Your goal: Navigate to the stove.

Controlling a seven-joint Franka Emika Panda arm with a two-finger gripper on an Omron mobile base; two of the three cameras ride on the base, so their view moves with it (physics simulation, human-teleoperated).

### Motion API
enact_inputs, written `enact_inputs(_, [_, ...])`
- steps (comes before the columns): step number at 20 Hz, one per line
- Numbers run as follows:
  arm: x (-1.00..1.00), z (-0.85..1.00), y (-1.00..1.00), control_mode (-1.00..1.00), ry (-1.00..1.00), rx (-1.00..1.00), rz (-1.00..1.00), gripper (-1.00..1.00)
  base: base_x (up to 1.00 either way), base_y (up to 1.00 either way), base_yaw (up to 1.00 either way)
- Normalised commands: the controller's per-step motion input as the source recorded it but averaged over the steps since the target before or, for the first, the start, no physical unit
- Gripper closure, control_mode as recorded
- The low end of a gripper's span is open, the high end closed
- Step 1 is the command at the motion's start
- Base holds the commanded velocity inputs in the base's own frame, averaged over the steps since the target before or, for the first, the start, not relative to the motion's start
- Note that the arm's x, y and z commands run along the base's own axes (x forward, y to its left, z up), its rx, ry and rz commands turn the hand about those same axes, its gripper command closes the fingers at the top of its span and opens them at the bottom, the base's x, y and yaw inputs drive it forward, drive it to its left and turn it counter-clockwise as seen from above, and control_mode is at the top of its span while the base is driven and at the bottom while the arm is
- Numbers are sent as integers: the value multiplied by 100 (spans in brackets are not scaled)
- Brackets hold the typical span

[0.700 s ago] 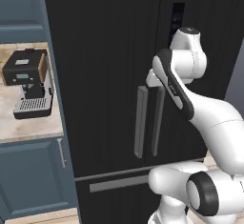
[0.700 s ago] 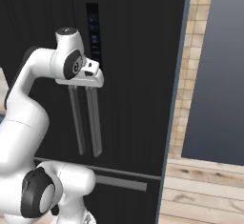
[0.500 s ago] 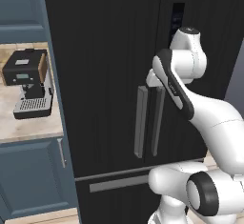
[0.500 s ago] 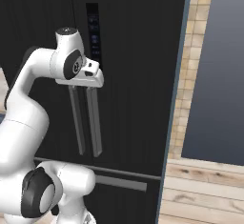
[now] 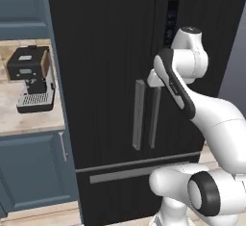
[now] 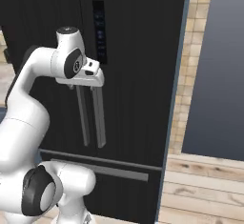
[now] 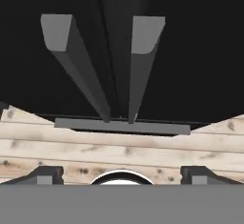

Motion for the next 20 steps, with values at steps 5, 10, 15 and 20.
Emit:
enact_inputs(5, [0,0,0,100,0,0,0,-100,-59,0,34])
enact_inputs(10, [0,0,0,100,0,0,0,-100,-36,0,46])
enact_inputs(15, [0,0,0,100,0,0,0,-100,-39,0,56])
enact_inputs(20, [0,0,0,100,0,0,0,-100,-35,0,65])
